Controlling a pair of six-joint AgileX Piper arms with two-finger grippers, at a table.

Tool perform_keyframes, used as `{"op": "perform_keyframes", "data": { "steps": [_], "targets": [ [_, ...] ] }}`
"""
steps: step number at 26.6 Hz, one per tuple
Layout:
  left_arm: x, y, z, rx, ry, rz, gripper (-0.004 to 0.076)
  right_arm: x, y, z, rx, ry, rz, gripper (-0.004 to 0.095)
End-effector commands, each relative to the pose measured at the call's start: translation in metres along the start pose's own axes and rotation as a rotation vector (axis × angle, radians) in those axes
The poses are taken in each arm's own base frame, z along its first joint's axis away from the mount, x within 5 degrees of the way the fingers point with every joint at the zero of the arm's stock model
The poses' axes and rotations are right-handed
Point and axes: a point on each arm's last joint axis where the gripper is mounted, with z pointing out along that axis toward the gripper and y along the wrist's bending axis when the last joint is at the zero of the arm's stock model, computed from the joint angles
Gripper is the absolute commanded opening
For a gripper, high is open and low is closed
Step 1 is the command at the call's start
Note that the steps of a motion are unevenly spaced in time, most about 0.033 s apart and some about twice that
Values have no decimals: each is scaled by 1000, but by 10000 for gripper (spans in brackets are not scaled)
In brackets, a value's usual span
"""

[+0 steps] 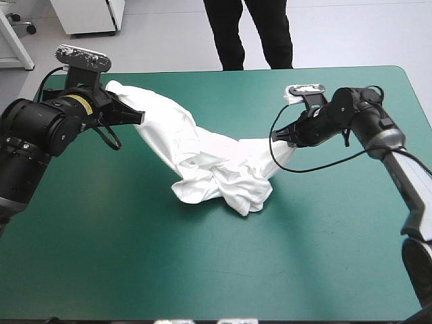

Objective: Fold the cloth

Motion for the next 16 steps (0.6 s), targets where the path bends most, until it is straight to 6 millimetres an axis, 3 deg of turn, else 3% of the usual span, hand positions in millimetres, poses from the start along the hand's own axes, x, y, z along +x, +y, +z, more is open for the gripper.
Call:
{"op": "perform_keyframes", "data": {
  "steps": [1,2,3,4,6,16],
  "targets": [
    [-14,9,-32,-20,-158,-6,-9,-3,16,-77,11,-221,-53,-13],
    [-16,12,-42,-21,-190,-12,-9,0,23,-111,24,-310,-80,-13],
    [-18,13,-49,-18,-215,-19,-9,1,27,-127,28,-355,-92,-13],
    [-21,16,-62,-19,-260,-27,-9,3,33,-158,33,-441,-113,-13],
    [-27,20,-79,-19,-327,-38,-9,5,41,-191,34,-541,-135,-13],
    [-53,37,-162,-6,-632,-58,-9,17,70,-314,18,-916,-220,-13]
  ]
}}
